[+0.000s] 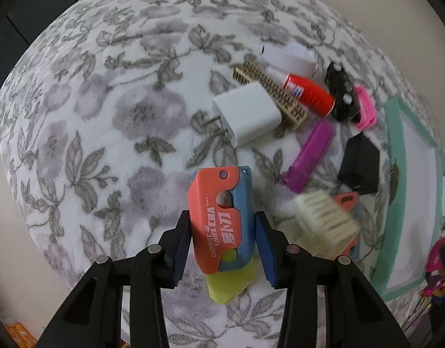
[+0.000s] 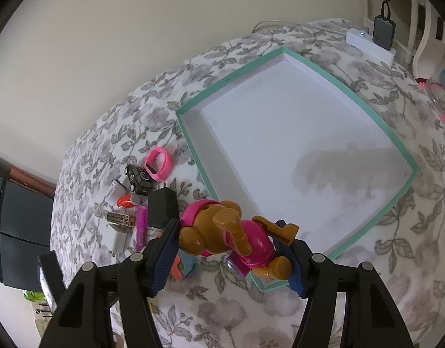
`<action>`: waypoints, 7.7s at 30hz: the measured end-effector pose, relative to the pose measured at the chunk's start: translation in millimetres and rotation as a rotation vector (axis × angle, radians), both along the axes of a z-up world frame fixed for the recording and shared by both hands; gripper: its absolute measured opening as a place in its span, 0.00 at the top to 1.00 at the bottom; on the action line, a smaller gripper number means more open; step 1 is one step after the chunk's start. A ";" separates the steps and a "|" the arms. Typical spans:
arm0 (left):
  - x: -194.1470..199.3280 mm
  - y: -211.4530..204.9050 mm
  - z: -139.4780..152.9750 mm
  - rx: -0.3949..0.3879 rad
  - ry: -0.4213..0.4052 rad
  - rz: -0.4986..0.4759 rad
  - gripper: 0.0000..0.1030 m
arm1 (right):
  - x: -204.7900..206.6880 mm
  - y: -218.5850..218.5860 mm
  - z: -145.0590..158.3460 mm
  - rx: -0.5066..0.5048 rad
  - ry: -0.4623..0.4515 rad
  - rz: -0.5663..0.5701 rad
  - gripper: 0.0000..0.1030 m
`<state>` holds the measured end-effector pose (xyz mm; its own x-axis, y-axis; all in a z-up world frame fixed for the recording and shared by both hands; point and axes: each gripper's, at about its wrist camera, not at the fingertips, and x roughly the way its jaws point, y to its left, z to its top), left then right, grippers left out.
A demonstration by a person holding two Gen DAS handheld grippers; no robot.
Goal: Organize rigid objects
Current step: 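Carry the box cutter with the left tool while the right tool carries the toy dog over the tray, then open the left tool to drop the cutter while the right tool drops the dog into the tray, then grasp the white cage toy with the left tool while the right tool moves toward the pink toy car, then hold the white cage toy raised in the left tool while the right tool grasps the pink-blue toy car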
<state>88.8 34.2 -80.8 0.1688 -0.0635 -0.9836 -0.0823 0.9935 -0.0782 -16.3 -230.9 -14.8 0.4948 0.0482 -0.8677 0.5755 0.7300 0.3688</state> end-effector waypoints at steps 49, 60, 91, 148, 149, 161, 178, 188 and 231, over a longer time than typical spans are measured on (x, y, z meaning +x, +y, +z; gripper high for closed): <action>16.0 -267.8 35.6 -0.067 -0.168 -0.388 0.56 | 4.2 -124.2 -32.1 -0.229 0.106 -0.151 0.33; 9.7 -246.9 67.2 -0.092 -0.213 -0.356 0.45 | 2.6 -121.4 -23.7 -0.246 0.115 -0.147 0.31; 1.9 -139.7 62.4 -0.092 -0.266 -0.129 0.00 | -8.8 -90.2 -8.0 -0.380 0.122 -0.100 0.00; -2.5 -72.4 26.1 0.113 -0.035 -0.136 0.00 | 37.9 17.6 -16.9 -0.413 0.214 0.170 0.06; -2.8 -73.9 21.6 0.126 -0.025 -0.144 0.00 | 37.3 16.0 -16.5 -0.408 0.212 0.164 0.06; -3.2 -69.4 -8.0 0.009 0.087 -0.123 0.45 | 39.2 19.6 -18.7 -0.351 0.171 0.185 0.06; 5.8 -20.9 -12.4 -0.100 0.082 0.034 0.71 | 56.8 65.9 -34.8 -0.342 0.135 0.373 0.12; 10.6 3.3 -13.4 -0.118 0.094 0.080 0.69 | 63.4 94.4 -49.0 -0.294 0.124 0.498 0.23; 17.7 -22.7 -10.8 -0.052 0.046 0.061 0.71 | 64.2 131.3 -81.6 -0.347 0.149 0.633 0.54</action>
<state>106.5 11.6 -91.5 0.1282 -0.1060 -0.9861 -0.1469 0.9813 -0.1246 47.8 -99.5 -96.4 0.3387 -0.0042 -0.9409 0.0308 0.9995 0.0067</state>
